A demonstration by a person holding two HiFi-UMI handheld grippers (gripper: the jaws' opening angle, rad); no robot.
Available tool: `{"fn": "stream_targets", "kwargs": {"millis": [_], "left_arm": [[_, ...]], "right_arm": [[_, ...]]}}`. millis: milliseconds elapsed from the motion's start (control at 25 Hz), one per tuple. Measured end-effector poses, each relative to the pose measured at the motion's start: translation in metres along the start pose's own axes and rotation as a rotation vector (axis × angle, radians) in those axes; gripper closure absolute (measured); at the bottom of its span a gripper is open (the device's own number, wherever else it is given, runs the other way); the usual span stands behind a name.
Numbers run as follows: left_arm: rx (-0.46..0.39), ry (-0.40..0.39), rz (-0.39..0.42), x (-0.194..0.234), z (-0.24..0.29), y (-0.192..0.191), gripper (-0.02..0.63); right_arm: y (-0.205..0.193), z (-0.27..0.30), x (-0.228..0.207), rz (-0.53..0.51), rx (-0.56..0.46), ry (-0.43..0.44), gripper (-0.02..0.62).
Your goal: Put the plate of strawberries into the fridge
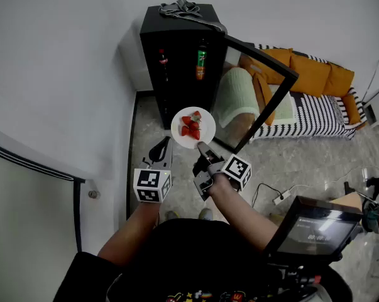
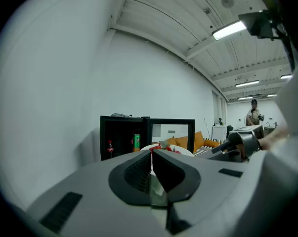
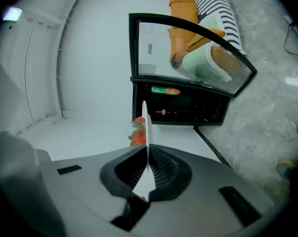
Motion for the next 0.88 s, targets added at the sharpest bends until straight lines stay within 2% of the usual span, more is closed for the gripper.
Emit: {"fn": "stream_targets", "kwargs": {"millis": [240, 560, 880], "left_arm": [[-0.003, 0.0, -0.007, -0.005, 0.004, -0.004, 0.595], [0.0, 0.006, -0.024, 0.0, 0.014, -0.006, 0.595], [0.012, 0.019, -0.06, -0.01, 0.015, -0.03, 0.595]], "right_arm": [[0.0, 0.001, -0.002, -0.017, 0.005, -0.003, 0.578], [0.004, 0.007, -0.006, 0.009, 0.003, -0.005, 0.577], [0.01, -0.003, -0.025, 0.009, 0.012, -0.024, 0.577]]}}
Point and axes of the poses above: the fingertips, and each gripper's own axes: z forward along the fingers, x to its left, y out of its top, the point moved 6 cm from there along -z, backward along the fingers, and after that the axes turned 1 degree about x, right-handed, at the moved point
